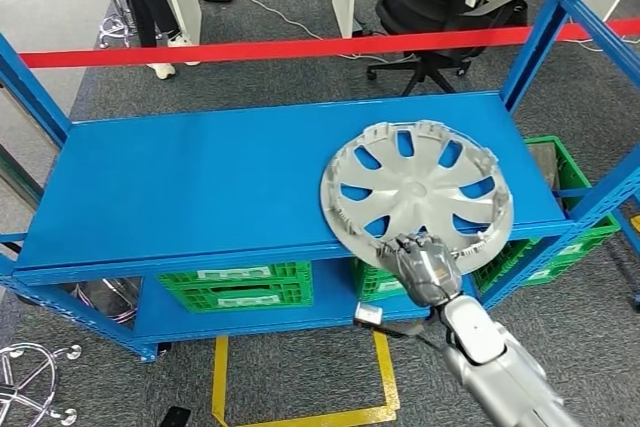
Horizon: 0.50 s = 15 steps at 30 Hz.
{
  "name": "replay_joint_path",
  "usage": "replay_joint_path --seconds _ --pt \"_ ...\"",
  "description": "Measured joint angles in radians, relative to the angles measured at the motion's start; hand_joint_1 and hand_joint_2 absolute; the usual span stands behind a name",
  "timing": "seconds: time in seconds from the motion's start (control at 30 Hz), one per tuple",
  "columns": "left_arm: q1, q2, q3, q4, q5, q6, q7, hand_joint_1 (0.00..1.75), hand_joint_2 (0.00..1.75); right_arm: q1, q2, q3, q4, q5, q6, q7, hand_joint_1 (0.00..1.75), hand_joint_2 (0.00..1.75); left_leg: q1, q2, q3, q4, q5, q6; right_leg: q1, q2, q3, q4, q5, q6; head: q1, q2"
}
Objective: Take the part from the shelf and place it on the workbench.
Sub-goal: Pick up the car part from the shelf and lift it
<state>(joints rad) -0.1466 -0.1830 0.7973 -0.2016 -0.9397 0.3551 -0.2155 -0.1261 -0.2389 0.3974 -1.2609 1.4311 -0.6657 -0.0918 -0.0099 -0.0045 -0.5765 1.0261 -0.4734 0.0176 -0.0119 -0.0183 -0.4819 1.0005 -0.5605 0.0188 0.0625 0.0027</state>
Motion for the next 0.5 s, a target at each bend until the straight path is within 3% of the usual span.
replay_joint_path --seconds 0.3,0.5 --pt "0.003 -0.004 0.009 0.0 -0.014 0.011 0.002 0.0 1.75 0.133 0.087 -0.02 -0.503 0.134 -0.014 -0.085 1.75 1.75 0.001 -0.001 -0.001 -0.001 0.0 0.0 0.001 -0.002 -0.002 0.0 -0.001 0.0 0.0 0.0" --pt "0.004 -0.004 0.021 0.0 -0.021 0.011 0.001 0.0 1.75 0.154 0.113 -0.02 -0.698 0.138 -0.02 -0.135 1.75 1.75 0.001 -0.001 -0.001 -0.001 0.0 0.0 0.0 -0.001 -0.002 0.0 -0.001 0.0 0.0 0.0"
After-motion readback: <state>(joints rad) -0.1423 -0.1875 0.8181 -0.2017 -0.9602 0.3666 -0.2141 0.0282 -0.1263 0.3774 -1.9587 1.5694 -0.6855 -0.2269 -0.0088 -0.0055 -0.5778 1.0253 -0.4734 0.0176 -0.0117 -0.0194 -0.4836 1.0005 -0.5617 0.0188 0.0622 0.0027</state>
